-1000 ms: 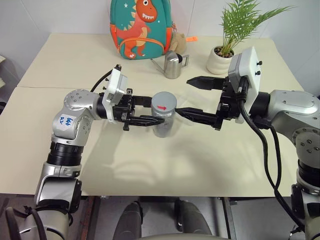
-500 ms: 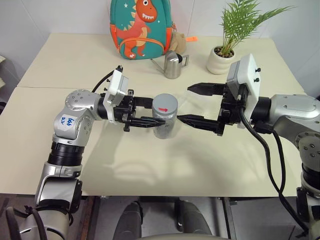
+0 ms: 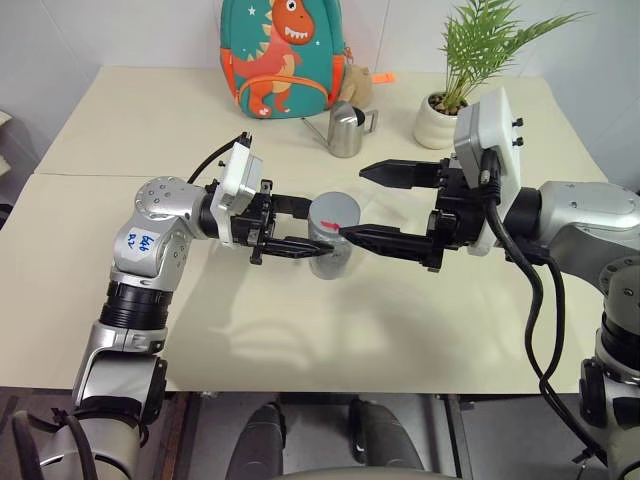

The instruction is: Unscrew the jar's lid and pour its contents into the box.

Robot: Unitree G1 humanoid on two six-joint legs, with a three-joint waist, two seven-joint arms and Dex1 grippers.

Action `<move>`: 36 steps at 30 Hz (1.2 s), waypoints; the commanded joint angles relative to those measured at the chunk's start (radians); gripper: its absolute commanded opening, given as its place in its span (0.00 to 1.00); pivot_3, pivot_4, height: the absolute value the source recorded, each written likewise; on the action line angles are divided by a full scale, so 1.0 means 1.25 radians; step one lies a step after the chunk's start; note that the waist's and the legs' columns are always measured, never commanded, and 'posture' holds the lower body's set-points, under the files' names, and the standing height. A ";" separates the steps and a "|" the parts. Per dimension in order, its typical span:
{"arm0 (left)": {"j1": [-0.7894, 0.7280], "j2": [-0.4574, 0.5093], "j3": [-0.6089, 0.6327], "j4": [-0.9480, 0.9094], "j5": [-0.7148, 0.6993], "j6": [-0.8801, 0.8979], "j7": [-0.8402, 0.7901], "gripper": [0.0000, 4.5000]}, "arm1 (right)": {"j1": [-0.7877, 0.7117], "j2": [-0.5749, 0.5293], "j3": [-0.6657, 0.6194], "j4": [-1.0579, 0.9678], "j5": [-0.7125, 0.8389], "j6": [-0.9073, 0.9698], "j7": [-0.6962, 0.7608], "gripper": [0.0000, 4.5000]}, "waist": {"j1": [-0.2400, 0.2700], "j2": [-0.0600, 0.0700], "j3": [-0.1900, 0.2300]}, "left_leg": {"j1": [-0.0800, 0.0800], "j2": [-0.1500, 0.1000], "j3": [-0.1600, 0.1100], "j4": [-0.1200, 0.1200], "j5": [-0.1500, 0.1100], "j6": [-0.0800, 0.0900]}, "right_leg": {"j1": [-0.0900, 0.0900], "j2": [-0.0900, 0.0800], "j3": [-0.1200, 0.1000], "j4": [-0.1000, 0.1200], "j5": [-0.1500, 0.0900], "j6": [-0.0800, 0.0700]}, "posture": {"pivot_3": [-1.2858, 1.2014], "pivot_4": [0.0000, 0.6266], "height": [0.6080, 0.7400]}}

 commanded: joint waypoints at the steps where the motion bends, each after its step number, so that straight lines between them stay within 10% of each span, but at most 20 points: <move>1: -0.013 -0.002 0.002 -0.016 -0.001 -0.016 -0.004 0.44 | -0.028 0.005 0.002 -0.025 0.030 0.014 -0.018 1.00 | 0.001 0.000 0.000 | 0.000 0.000 0.000 0.000 0.000 0.000 | 0.000 0.000 0.000 0.000 0.000 0.000 | 0.52 0.24 1.00; 36: -0.009 -0.006 0.008 -0.022 -0.009 -0.007 0.009 0.44 | -0.084 0.011 0.088 -0.015 -0.071 0.019 0.019 0.92 | 0.000 0.000 0.000 | 0.000 0.000 0.000 0.000 0.000 0.000 | 0.000 0.000 0.000 0.000 0.000 0.000 | 0.52 0.24 1.00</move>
